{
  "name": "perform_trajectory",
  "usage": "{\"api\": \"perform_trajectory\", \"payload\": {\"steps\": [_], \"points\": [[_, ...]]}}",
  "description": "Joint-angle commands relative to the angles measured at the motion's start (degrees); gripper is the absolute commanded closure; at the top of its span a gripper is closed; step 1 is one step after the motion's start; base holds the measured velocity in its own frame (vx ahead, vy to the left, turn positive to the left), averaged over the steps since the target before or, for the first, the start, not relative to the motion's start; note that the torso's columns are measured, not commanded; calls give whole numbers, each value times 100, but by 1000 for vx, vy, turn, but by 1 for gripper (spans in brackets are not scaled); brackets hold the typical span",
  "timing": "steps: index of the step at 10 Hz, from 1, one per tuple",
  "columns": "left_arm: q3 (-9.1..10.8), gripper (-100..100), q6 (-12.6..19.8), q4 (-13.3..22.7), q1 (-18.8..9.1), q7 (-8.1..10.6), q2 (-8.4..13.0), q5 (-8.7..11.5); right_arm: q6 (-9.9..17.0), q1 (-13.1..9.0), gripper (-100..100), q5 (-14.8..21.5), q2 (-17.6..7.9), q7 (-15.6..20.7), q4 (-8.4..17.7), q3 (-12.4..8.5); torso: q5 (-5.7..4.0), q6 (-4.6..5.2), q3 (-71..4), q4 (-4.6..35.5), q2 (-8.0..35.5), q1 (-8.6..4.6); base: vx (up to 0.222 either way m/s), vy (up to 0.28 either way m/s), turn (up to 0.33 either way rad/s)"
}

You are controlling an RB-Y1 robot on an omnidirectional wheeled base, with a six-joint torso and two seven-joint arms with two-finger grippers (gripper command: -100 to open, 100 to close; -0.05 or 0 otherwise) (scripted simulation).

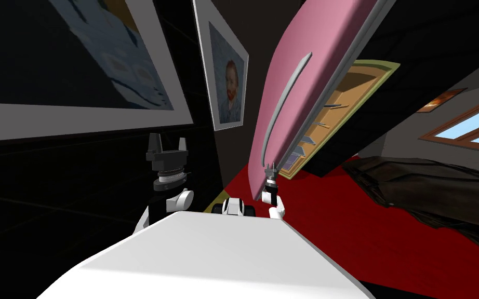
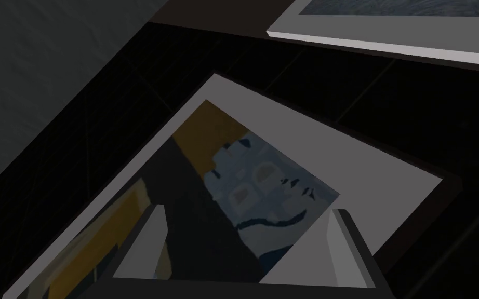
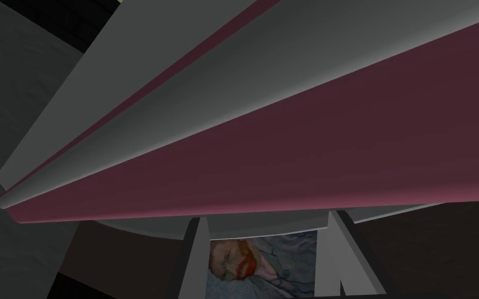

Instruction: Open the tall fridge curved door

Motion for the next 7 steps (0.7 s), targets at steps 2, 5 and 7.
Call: {"api": "perform_trajectory", "payload": {"steps": [2,5,7], "points": [[0,0,0,0,0,0,0,0,60,-262,100,-305,19,475,114,-277,5,4,4,5,9,-19,46,331,10],[3,0,0,0,-1,0,3,0,487,-373,-100,-255,-52,306,-118,-254,-27,56,61,13,102,-118,-56,51,-41],[4,0,1,1,0,0,4,1,706,-505,-100,-257,-94,286,-203,-268,-7,53,60,23,99,-46,-49,-46,-48]]}}
